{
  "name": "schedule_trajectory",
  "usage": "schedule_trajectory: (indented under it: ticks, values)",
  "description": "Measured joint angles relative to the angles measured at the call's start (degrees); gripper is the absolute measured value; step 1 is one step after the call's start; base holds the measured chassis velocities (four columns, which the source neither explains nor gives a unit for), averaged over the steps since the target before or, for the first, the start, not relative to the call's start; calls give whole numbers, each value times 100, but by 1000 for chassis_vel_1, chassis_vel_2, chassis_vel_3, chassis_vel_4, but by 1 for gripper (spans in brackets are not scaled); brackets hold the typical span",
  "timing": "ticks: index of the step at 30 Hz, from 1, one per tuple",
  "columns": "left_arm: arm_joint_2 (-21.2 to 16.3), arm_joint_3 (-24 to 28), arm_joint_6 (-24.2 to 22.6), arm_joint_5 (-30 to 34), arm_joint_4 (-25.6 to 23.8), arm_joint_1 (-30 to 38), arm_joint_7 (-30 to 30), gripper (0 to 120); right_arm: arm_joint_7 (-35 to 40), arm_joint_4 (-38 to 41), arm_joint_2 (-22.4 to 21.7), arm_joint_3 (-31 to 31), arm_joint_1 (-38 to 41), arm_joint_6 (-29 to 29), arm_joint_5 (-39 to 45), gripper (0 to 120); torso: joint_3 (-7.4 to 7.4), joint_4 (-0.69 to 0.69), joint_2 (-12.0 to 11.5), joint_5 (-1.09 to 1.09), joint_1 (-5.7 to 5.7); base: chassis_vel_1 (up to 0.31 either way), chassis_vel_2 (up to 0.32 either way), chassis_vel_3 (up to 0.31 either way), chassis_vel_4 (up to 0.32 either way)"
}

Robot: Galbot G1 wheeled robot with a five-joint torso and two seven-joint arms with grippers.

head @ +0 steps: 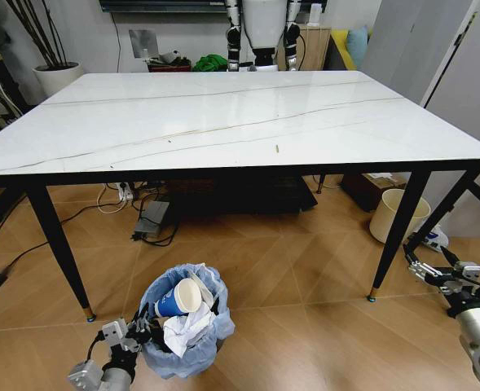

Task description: Pick up the trash bin and place the trash from the table into it.

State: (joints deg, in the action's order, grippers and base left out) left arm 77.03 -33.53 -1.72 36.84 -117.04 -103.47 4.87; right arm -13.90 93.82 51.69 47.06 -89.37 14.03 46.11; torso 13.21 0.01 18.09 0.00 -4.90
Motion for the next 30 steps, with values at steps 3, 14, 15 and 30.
schedule_trajectory:
  ticks: [3, 14, 15, 30]
  values:
    - [2, 2, 0, 0, 9, 12, 0, 0, 0, 0, 0, 0, 0, 0, 0, 100, -40, 0, -53, 0, 14, 0, 0, 0, 0]
    - [16, 6, 1, -12, 122, 61, 2, 0, 0, 0, 0, 0, 0, 0, 0, 100, -213, 0, -291, 0, 79, 0, 0, 0, 0]
    - [17, 6, 1, -13, 128, 63, 1, 0, 0, 0, 0, 0, 0, 0, 0, 100, -225, 0, -306, 0, 83, 0, 0, 0, 0]
    - [-2, -12, 29, -49, 181, 59, -3, 0, 0, 0, 0, 0, 0, 0, 0, 100, -480, 0, -664, 0, 185, 0, 0, 0, 0]
